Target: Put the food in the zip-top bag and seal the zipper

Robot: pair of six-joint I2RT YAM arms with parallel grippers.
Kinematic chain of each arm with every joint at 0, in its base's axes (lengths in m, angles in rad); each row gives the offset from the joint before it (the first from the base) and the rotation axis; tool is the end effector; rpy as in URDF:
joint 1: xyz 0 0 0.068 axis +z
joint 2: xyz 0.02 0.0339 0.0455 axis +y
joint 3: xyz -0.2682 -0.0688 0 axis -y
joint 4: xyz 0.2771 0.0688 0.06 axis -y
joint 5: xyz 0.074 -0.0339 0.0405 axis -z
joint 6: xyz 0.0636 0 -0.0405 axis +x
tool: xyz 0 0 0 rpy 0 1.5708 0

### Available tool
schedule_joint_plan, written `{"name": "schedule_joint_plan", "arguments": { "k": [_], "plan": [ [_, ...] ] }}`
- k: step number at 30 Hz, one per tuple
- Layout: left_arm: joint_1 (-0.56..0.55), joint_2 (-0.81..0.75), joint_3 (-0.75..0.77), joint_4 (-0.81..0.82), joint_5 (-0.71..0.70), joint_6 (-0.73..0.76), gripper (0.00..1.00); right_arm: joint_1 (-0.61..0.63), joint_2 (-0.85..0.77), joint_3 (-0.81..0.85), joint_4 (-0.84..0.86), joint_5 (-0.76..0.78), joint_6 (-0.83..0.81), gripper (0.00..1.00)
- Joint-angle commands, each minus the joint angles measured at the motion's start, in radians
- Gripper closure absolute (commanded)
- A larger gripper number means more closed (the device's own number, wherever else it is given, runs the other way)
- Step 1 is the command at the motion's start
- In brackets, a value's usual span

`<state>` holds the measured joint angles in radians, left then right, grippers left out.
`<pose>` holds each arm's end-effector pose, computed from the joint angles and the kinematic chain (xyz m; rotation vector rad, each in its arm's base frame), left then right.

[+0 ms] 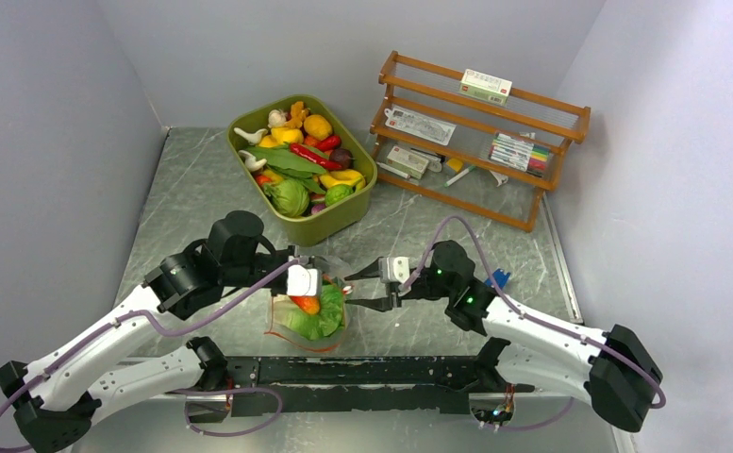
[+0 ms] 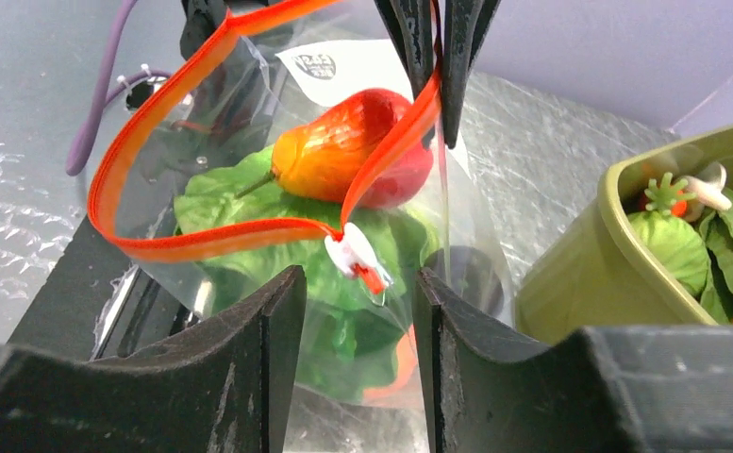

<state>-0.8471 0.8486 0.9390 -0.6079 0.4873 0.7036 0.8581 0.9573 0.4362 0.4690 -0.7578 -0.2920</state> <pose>0.1276 -0.1894 0.3351 1.6501 1.2594 -0.5950 0.1342 0.2221 0.2406 -1.3796 1.0153 1.0373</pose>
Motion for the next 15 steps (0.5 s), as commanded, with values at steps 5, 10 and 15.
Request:
{"name": "schedule_joint_plan", "arguments": {
  "k": [5, 10, 15],
  "plan": [
    [-0.002, -0.008, -0.008, 0.062, 0.022, 0.004, 0.93, -0.004, 0.024, -0.024, 0.200, -0.044, 0.031, 0.65],
    [-0.001, -0.019, -0.018, 0.073, 0.018, -0.003, 0.93, -0.004, 0.012, -0.025, 0.142, -0.027, -0.003, 0.83],
    [-0.001, -0.029, -0.036, 0.086, 0.025, -0.013, 0.93, -0.005, 0.013, -0.036, 0.147, -0.042, -0.010, 0.66]
  ]
}}
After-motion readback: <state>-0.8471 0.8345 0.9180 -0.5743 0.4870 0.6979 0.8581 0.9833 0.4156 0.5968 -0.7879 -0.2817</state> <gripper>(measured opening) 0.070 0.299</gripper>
